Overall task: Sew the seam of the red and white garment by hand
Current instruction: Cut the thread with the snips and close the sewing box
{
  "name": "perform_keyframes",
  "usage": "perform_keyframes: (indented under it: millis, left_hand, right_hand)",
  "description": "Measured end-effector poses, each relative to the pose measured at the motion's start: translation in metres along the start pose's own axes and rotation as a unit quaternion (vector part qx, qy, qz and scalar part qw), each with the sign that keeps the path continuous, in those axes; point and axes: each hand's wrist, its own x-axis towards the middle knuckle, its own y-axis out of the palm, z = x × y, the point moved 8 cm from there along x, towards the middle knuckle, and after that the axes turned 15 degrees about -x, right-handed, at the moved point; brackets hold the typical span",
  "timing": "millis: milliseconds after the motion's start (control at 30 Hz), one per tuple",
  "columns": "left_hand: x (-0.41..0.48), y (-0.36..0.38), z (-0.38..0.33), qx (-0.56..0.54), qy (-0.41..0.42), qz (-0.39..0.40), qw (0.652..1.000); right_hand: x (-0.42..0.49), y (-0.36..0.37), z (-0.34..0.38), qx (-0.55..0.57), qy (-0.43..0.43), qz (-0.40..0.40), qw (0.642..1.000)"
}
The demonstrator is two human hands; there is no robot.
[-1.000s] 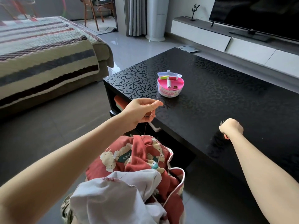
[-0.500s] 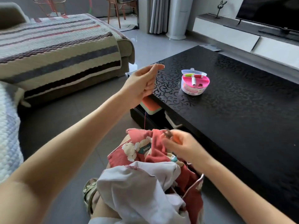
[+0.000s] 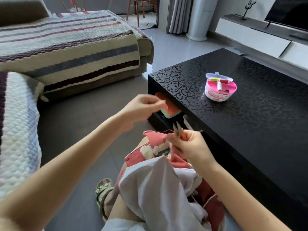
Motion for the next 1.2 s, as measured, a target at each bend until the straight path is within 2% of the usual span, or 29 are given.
perform_keyframes:
  millis: [133, 200, 333, 500, 567, 733, 867, 967, 1067, 1100, 1200]
  left_hand:
    - [-0.032, 0.021, 0.052, -0.031, -0.111, 0.096, 0.989]
    - [-0.04, 0.03, 0.063, -0.051, -0.137, 0.123, 0.981]
    - [-0.044, 0.04, 0.067, -0.049, -0.156, 0.123, 0.979]
    - [-0.046, 0.052, 0.081, -0.178, -0.217, 0.144, 0.949]
    - [-0.047, 0.057, 0.082, -0.214, -0.219, 0.148, 0.941]
    - [-0.043, 0.056, 0.087, -0.229, -0.199, 0.111, 0.946]
    - [-0.038, 0.048, 0.087, -0.236, -0.179, 0.093, 0.951]
    - [-0.034, 0.042, 0.084, -0.235, -0.171, 0.109, 0.951]
    - [-0.032, 0.043, 0.082, -0.232, -0.171, 0.13, 0.949]
    - [-0.032, 0.044, 0.082, -0.237, -0.172, 0.135, 0.947]
    - [-0.032, 0.048, 0.085, -0.252, -0.186, 0.134, 0.94]
  right_hand:
    - [0.008, -0.007, 0.013, 0.001, -0.04, -0.003, 0.999]
    - [0.011, -0.005, 0.015, -0.012, -0.044, 0.011, 0.999]
    - [0.017, -0.001, 0.018, -0.013, -0.038, 0.037, 0.999]
    - [0.019, -0.005, 0.022, -0.009, -0.031, 0.014, 0.999]
    - [0.019, -0.006, 0.022, 0.0, -0.025, 0.011, 1.0]
    - [0.02, -0.013, 0.018, 0.039, 0.001, -0.003, 0.999]
    - [0.013, -0.023, 0.011, -0.071, -0.02, -0.008, 0.997]
    - [0.0, -0.024, -0.009, -0.158, -0.026, 0.034, 0.987]
    - [-0.009, -0.027, -0.027, -0.339, -0.037, 0.039, 0.939]
    - [-0.01, -0.027, -0.029, -0.366, -0.042, 0.033, 0.929]
    - [-0.01, -0.024, -0.028, -0.295, -0.043, 0.041, 0.954]
